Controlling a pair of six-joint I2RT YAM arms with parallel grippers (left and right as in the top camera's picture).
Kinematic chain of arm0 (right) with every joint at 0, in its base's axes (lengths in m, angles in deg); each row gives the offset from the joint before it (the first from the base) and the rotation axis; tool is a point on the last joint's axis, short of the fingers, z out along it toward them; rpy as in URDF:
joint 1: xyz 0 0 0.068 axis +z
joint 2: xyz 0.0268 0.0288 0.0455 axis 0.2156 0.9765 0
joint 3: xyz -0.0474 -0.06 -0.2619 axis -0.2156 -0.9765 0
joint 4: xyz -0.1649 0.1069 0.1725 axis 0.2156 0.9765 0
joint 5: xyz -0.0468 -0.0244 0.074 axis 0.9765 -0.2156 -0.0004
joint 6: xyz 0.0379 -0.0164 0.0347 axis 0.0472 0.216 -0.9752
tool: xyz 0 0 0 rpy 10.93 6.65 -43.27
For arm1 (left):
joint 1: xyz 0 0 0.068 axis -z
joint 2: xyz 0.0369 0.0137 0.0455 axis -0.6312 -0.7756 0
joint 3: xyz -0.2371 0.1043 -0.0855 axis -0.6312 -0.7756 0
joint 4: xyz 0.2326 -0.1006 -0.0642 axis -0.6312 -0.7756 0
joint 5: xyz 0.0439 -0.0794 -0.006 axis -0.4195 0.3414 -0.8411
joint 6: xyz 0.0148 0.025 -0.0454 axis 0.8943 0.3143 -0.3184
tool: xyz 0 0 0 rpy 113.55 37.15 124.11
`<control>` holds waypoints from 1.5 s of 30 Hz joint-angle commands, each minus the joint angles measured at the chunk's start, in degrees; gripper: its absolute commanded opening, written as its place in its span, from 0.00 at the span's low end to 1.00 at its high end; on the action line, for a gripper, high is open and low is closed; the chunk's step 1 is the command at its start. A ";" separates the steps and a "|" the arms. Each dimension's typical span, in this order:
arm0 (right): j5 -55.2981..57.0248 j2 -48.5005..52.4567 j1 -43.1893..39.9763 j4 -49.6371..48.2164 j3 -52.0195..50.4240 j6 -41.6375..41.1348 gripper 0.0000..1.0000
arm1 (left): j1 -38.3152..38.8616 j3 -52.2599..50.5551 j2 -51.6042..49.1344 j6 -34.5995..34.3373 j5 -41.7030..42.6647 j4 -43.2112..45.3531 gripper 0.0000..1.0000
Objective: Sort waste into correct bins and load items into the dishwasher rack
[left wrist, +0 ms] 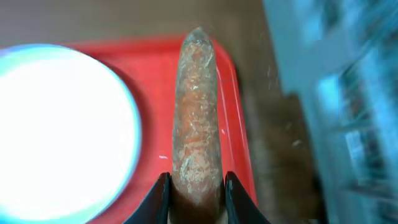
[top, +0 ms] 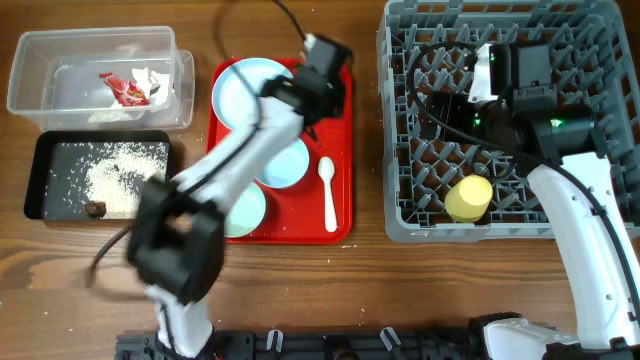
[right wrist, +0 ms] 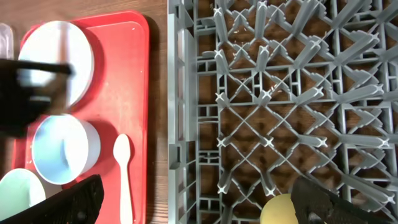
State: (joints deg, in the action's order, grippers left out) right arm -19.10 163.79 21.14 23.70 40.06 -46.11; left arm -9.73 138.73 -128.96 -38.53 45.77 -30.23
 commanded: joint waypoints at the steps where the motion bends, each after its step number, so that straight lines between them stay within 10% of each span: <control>1: 0.83 -0.63 0.07 -0.20 -0.11 1.18 0.98 | -7.10 1.79 12.50 -3.48 -0.76 -5.57 0.04; 8: 0.79 -0.63 0.07 -0.68 -0.11 1.11 0.98 | -34.42 0.00 18.18 -27.32 -4.28 -33.27 0.04; 13: 0.35 -0.63 0.07 -0.50 -0.11 1.09 0.98 | -49.81 -12.96 18.12 -35.93 -4.76 -23.98 0.04; 21: 0.35 -0.63 0.13 0.87 -0.11 1.14 0.98 | -52.57 -33.94 18.12 -35.89 -5.42 -1.20 0.11; 23: 0.37 -0.63 0.13 0.90 -0.11 1.22 0.98 | -52.54 -34.32 18.12 -35.89 -5.35 0.09 0.38; 32: -13.60 -0.63 1.51 -4.02 -0.11 4.07 0.93 | -51.25 -27.39 21.51 -23.56 7.41 0.42 0.58; 45: -7.37 16.15 25.42 -19.63 -0.11 -9.75 0.91 | -37.66 -25.62 36.39 -8.63 13.49 -5.88 1.00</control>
State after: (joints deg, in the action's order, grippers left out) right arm -27.67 175.72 43.98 5.58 39.99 -52.29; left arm -47.87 112.21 -93.34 -49.88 58.55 -33.51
